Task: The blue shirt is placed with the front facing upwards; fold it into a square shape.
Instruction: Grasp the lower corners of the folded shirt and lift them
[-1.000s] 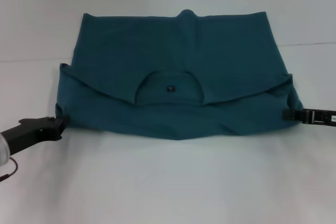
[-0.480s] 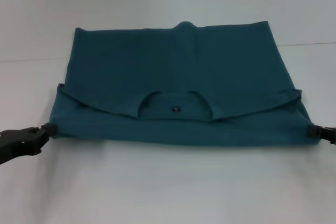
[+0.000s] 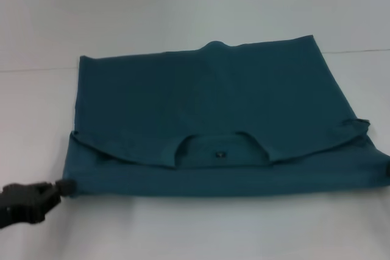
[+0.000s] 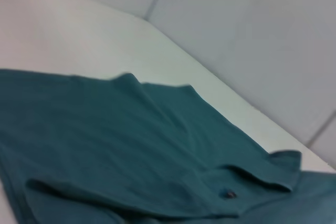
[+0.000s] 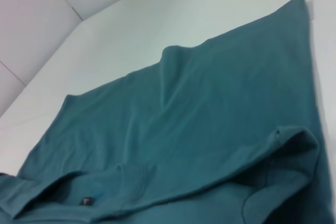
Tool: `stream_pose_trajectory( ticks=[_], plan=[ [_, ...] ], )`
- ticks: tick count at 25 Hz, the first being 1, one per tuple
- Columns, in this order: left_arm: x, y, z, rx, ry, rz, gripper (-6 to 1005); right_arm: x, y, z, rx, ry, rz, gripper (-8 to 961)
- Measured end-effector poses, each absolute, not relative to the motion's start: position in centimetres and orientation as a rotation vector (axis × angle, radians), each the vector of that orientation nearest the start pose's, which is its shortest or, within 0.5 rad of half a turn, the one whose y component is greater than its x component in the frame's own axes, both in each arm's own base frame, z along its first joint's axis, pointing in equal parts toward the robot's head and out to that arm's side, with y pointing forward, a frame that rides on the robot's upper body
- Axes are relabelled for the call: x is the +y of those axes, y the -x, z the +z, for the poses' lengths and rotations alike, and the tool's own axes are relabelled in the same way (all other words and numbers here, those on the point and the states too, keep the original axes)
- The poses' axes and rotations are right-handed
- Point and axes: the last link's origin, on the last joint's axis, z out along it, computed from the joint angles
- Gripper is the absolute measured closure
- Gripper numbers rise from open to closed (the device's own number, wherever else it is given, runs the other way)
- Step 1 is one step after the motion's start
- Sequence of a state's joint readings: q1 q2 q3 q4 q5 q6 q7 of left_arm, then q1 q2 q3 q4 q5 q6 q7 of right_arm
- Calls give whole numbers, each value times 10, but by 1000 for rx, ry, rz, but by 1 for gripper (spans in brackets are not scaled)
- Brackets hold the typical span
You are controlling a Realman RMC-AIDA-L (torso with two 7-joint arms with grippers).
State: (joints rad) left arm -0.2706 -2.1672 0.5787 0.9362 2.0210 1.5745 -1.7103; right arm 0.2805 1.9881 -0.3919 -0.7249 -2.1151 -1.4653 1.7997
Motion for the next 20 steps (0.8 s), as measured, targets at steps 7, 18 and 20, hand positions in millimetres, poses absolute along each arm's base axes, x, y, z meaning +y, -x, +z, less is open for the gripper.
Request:
stream_pose_trajectory(
  ticks=[7, 18, 20],
  plan=[
    [255, 315, 31, -1159, 2470, -735, 998, 240, -397, 90, 1396, 2050, 659, 921],
    [235, 308, 38, -1125, 2584, -751, 999, 201, -404, 83, 1387, 2060, 684, 920],
    [232, 308, 40, -1123, 2588, -760, 999, 193, -405, 83, 1384, 2057, 698, 920]
  ],
)
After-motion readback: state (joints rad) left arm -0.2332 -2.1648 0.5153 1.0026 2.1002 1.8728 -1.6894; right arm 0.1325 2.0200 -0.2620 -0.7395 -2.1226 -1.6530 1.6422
